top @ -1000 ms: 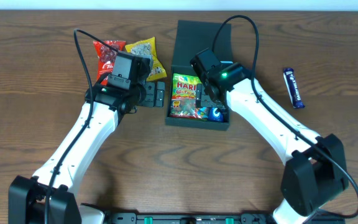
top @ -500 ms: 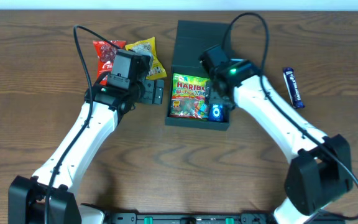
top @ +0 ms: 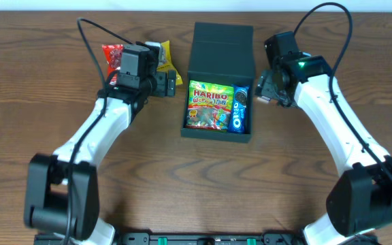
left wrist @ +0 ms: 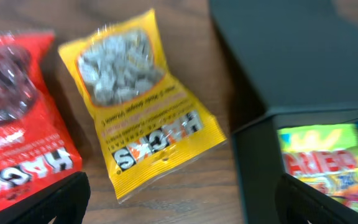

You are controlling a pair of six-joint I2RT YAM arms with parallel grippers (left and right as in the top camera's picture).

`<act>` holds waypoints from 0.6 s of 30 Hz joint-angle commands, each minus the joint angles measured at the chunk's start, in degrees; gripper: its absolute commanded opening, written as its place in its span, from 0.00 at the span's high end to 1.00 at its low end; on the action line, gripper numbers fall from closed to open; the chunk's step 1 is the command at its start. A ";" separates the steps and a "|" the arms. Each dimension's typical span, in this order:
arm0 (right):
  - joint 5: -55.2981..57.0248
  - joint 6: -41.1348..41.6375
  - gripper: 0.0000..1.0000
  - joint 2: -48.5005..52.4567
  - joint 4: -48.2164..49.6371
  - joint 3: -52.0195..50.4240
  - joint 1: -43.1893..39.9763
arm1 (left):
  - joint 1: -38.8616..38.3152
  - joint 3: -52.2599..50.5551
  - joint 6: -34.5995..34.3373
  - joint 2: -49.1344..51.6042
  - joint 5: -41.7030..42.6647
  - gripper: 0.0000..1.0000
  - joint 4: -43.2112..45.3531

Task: Pack container
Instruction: 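Move left gripper to the yellow Hacks bag and grasp it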

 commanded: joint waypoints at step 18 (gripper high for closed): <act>0.17 -2.64 0.01 -0.83 0.46 -0.13 -1.46 | 2.47 21.11 -6.58 26.23 0.96 0.00 -0.44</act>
